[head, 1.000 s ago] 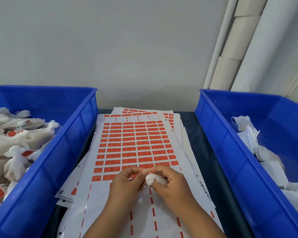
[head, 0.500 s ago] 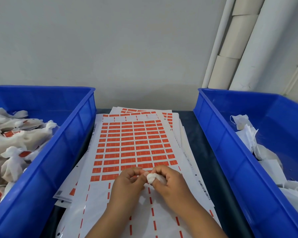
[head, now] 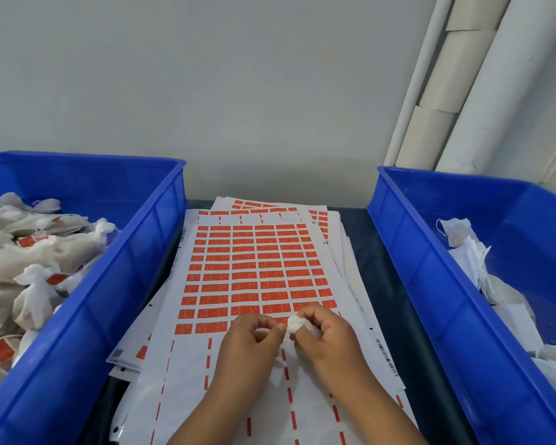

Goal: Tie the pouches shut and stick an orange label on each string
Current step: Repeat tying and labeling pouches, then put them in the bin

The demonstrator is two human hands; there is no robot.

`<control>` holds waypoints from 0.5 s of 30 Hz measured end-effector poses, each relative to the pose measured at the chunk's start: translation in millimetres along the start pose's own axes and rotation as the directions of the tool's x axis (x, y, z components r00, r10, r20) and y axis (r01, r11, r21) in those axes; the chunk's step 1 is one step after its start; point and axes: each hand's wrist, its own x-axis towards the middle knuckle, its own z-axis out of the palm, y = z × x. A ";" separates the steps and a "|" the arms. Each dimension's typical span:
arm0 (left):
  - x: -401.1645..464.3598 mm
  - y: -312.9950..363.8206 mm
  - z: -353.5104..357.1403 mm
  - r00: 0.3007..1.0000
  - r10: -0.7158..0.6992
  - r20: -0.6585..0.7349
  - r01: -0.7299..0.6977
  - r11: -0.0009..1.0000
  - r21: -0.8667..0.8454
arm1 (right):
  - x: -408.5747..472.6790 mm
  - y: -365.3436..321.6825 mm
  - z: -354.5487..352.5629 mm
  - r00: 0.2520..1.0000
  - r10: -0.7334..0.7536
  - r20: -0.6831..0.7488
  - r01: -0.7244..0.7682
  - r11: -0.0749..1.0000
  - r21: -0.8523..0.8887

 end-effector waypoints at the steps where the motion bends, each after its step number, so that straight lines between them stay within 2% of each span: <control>1: -1.4 0.8 0.4 1.000 0.011 -0.006 -0.011 1.000 -0.009 | 0.5 0.4 -0.1 1.000 0.015 -0.020 -0.014 1.000 0.023; 8: -13.6 4.9 0.0 0.965 0.255 0.062 -0.257 0.966 0.021 | -1.1 -0.9 -2.2 0.995 0.089 -0.053 -0.076 0.973 0.217; 12: -14.0 4.5 -3.4 0.929 0.371 0.006 -0.371 0.928 0.039 | -0.6 -4.1 -4.6 0.978 0.210 -0.010 -0.189 0.898 0.397; 15: -14.9 4.1 -4.1 0.906 0.422 -0.007 -0.420 0.903 0.092 | 0.0 -6.2 -6.2 0.967 0.252 0.040 -0.241 0.853 0.463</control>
